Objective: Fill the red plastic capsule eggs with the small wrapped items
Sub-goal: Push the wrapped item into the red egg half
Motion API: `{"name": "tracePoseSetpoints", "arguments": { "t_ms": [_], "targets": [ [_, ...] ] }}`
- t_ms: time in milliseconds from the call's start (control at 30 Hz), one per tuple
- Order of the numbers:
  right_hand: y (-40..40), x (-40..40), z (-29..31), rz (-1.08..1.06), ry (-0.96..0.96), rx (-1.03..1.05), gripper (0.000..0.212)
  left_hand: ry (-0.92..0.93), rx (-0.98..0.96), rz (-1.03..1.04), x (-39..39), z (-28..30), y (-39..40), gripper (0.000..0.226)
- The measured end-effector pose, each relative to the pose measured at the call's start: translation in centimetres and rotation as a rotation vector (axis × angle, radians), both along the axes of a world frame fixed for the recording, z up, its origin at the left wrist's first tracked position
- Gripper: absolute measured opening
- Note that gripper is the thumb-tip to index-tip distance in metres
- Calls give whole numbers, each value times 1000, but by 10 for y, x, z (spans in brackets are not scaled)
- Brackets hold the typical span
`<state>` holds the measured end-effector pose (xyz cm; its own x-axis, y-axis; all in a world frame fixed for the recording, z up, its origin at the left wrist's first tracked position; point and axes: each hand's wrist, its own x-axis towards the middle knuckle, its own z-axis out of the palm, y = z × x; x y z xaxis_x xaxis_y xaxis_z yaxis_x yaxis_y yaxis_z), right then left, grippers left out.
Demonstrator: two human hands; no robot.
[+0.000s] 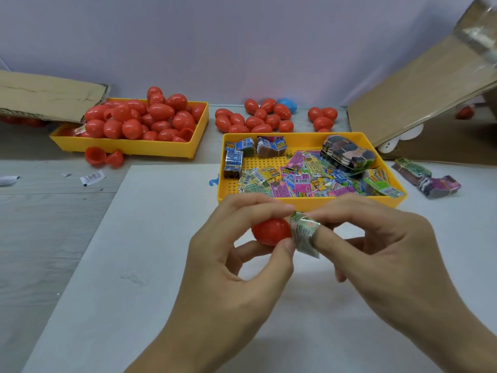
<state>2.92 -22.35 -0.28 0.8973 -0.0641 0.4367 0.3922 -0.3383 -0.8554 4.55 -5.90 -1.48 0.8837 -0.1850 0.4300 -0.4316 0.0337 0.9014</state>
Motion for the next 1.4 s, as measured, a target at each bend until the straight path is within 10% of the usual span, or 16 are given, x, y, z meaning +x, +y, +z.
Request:
{"name": "tracePoseSetpoints", "arguments": {
  "t_ms": [1400],
  "targets": [
    [-10, -1, 12, 75, -157, -329, 15, 161, -106, -84, 0, -2, 1, 34]
  ]
}}
